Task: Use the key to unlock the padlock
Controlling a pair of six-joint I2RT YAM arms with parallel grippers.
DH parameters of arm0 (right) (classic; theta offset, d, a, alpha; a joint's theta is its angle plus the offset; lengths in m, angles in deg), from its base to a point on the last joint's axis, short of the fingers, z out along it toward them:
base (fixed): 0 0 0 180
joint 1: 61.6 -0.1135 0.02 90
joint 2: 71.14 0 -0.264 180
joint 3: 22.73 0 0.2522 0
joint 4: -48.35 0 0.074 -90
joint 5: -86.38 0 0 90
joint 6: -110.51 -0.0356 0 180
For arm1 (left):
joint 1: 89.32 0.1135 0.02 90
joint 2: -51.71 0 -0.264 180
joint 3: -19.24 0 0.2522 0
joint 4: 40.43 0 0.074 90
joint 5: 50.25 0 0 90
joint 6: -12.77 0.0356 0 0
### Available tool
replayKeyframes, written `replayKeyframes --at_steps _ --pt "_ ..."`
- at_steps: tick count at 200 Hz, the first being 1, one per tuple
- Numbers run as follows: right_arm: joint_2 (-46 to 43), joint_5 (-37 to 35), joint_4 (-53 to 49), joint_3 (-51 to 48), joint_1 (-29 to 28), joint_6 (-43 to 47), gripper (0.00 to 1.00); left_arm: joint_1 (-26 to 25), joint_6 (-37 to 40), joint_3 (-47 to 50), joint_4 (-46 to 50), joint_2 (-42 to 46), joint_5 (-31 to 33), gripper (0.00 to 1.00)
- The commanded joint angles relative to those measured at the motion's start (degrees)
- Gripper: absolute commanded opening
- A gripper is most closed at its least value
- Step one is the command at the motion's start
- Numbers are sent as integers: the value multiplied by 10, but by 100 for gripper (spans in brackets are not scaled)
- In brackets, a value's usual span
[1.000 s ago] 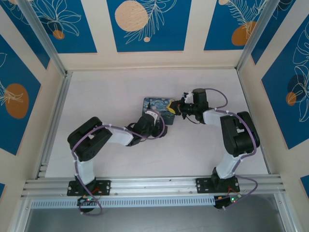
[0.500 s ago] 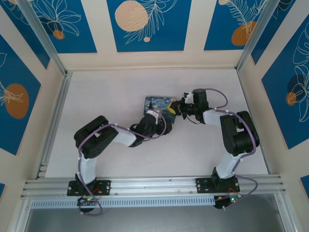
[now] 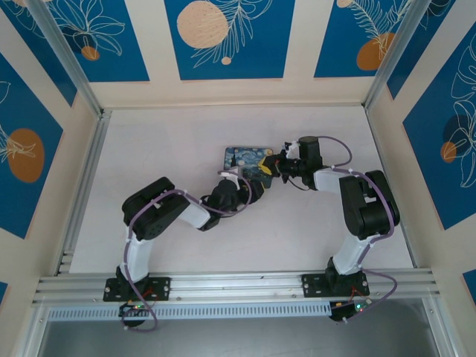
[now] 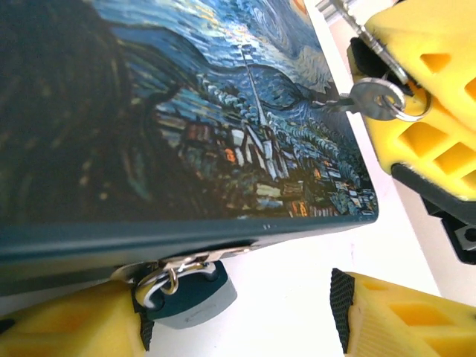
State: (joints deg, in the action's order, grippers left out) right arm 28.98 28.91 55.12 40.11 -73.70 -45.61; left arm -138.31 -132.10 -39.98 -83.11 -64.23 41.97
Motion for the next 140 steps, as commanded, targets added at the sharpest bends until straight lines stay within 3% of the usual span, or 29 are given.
replayKeyframes --at_steps 1,66,140 --pt "12 18 4 -2 4 8 0 -5 -37 16 -36 0 1 63" --pt "23 22 16 -2 4 0 0 -15 -65 15 -48 -2 21 50" --pt "23 25 15 1 5 1 0 -27 -94 15 -42 -7 71 52"
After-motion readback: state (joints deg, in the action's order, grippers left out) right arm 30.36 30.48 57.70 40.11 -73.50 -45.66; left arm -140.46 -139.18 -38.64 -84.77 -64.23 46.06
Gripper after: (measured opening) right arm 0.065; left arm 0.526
